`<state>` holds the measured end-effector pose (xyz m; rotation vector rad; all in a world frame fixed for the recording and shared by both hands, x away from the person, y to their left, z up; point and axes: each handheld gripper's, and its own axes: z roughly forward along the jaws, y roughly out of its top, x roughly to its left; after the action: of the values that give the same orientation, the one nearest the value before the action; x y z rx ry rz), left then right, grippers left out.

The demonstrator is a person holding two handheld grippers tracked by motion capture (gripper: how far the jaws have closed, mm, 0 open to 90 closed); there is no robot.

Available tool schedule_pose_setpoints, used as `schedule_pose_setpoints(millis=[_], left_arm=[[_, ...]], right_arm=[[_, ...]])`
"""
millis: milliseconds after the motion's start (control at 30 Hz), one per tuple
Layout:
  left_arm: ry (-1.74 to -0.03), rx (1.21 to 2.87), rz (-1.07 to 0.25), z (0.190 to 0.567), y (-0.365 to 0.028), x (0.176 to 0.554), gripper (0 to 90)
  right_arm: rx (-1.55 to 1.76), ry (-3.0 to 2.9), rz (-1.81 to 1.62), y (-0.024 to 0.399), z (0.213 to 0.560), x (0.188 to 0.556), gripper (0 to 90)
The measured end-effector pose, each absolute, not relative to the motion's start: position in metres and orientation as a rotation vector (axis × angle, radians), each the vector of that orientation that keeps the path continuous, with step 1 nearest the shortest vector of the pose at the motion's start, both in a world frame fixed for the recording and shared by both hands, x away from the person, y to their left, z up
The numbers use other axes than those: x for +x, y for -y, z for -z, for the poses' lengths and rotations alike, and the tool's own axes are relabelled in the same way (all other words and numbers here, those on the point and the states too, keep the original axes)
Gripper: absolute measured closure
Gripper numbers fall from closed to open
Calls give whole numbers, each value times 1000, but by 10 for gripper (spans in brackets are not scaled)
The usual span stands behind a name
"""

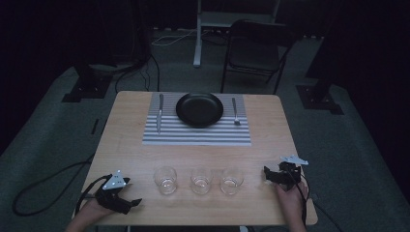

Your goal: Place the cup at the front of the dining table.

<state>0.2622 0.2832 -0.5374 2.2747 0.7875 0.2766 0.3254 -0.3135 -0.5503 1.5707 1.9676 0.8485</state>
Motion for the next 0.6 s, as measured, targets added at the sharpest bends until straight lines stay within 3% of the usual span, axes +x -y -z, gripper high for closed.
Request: schedule_pose_setpoints(millis=[600], left_arm=[[-697, 2251, -270, 533, -252, 268, 52]], right_arm=[[1570, -1968, -848, 314, 550, 325, 119]])
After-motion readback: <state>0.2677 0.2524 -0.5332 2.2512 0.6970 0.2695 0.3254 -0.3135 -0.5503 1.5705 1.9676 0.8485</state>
